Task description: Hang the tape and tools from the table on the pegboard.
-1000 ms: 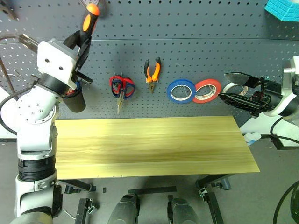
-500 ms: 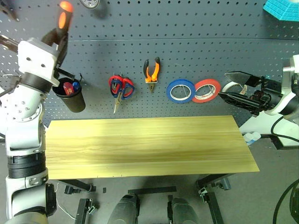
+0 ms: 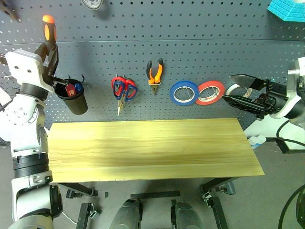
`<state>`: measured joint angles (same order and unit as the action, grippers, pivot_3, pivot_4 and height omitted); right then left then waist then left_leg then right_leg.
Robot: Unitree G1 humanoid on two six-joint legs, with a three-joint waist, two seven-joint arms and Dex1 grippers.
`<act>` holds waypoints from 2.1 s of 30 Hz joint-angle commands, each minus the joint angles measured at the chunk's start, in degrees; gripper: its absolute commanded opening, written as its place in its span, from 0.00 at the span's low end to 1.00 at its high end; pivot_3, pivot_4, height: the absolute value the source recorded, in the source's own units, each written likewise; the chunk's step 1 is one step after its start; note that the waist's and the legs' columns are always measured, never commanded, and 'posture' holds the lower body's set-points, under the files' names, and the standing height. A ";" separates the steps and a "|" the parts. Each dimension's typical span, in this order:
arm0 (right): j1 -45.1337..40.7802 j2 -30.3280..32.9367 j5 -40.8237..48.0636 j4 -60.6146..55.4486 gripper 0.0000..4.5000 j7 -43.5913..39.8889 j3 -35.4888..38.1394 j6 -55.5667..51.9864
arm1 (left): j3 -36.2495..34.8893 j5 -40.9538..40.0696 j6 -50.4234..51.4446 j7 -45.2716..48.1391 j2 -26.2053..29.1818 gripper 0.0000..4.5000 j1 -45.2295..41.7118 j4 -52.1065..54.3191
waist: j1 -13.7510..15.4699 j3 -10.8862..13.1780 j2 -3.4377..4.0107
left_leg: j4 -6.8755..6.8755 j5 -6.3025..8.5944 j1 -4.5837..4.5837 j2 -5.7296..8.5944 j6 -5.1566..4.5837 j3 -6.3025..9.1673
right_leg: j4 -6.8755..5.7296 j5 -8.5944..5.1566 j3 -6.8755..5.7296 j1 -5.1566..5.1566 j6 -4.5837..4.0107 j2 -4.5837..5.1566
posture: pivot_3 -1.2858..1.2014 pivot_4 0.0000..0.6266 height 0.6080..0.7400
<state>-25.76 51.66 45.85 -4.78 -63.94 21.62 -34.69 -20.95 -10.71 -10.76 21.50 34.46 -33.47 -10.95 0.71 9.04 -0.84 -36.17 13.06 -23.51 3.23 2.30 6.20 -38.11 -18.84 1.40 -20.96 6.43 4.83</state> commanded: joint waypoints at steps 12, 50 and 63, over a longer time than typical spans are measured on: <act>1.53 2.34 1.96 -3.57 1.00 1.12 5.01 -1.15 | 1.18 -0.36 -10.03 2.23 -0.19 0.12 -2.64 -12.45 | -0.35 0.00 0.00 | 0.00 0.00 0.00 -0.01 0.00 -0.01 | -0.01 0.00 0.02 -0.01 0.00 0.00 | 0.51 0.20 0.98; 2.94 3.00 0.68 -2.63 1.00 2.01 6.02 -0.53 | 0.56 1.09 -10.05 -5.10 0.31 0.19 0.08 -16.35 | -1.43 -0.08 0.12 | -0.02 -0.01 0.13 -0.02 0.00 0.00 | -0.14 0.00 0.04 0.06 0.00 -0.01 | 0.51 0.18 0.98; 3.44 2.99 0.82 -3.03 1.00 2.10 6.21 -0.58 | 1.61 2.24 -9.52 -5.58 0.67 0.97 -0.09 -17.11 | -1.43 -0.14 0.23 | -0.02 -0.01 0.14 -0.02 0.00 0.00 | -0.14 0.00 0.04 0.07 0.00 -0.02 | 0.51 0.18 0.98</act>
<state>-22.19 53.30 46.25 -6.54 -61.96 25.42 -36.04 -19.77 -9.24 -21.24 15.91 34.23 -33.46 -27.38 -0.72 8.90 -0.61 -36.19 13.04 -23.37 3.21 2.30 6.19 -38.26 -18.83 1.44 -20.88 6.43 4.81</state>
